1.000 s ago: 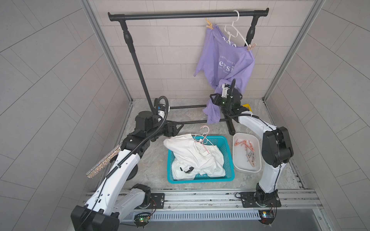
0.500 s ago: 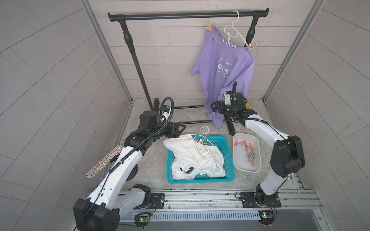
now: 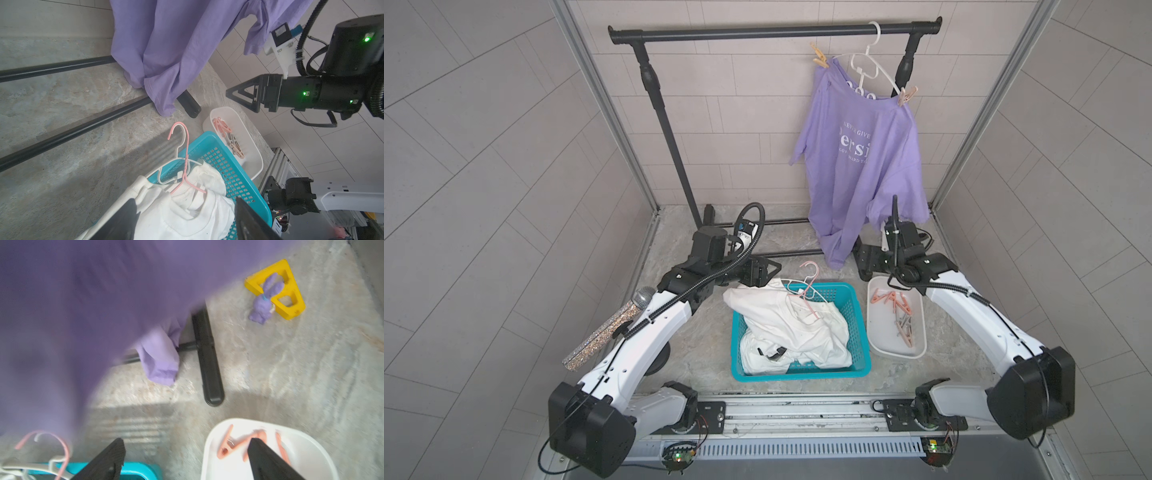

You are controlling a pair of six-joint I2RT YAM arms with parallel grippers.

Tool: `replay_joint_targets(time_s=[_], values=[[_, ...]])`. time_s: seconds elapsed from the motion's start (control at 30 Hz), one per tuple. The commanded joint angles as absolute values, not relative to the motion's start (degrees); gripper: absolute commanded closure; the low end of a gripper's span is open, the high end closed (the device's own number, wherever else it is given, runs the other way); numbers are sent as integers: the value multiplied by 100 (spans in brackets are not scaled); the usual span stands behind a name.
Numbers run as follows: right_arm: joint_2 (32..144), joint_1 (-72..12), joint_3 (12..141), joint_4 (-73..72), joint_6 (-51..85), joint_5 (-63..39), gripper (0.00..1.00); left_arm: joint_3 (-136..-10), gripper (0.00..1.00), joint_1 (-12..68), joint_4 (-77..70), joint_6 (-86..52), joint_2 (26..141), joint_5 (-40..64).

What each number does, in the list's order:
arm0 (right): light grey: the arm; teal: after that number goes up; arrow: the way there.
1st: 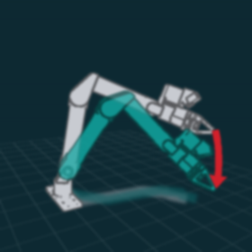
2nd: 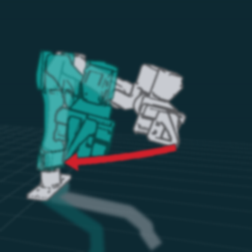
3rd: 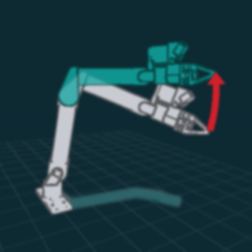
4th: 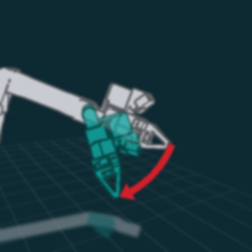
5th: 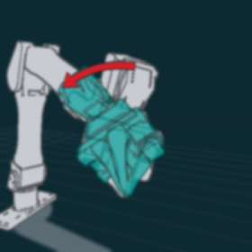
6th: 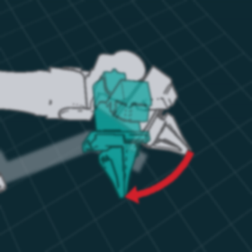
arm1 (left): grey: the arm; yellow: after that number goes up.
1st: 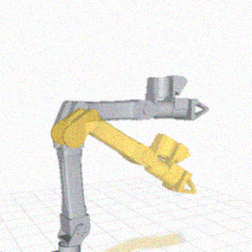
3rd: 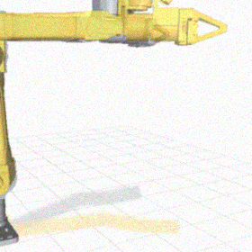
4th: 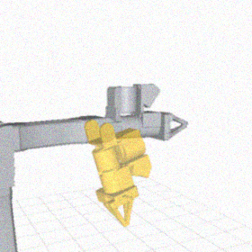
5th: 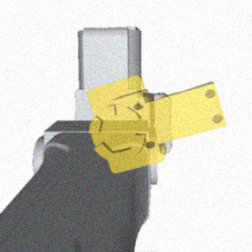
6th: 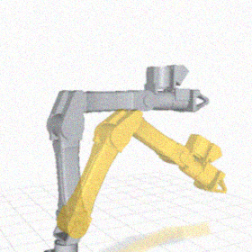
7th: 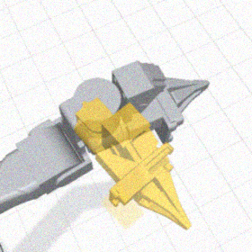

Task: Use clothespins to secure the t-shirt on both sides of the hanger
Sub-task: Hang the hanger on the clothesline, then adjust the clothespin in the storage box.

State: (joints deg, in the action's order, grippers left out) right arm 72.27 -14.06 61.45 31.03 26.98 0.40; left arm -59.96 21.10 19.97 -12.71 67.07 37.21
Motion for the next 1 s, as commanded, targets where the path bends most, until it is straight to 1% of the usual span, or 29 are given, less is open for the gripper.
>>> replay_joint_targets(time_s=[0.0, 0.27, 0.5, 0.7, 0.83, 0.9, 0.97], values=[[6780, -1254, 5889, 3604, 2878, 386, 9, -6098, 22, 2152, 1788, -1090, 6724, 3709], [6399, -1075, 5223, 3879, 3115, 373, 11, -5697, 22, 2162, 1516, -1000, 6638, 3742], [6601, -1003, 4757, 3657, 4060, 245, 24, -5372, 22, 2162, 1237, -1034, 6543, 3746], [6830, -995, 4552, 3236, 4754, 116, 29, -5094, 21, 2163, 887, -1173, 6425, 3770], [6948, -999, 4400, 2834, 5222, 132, 37, -4968, 19, 2171, 697, -1266, 6309, 3746], [7033, -993, 4341, 2707, 5461, 250, 43, -4941, 19, 2171, 678, -1266, 6263, 3709], [7141, -987, 4290, 2510, 5595, 270, 45, -4911, 19, 2171, 660, -1276, 6232, 3724]])
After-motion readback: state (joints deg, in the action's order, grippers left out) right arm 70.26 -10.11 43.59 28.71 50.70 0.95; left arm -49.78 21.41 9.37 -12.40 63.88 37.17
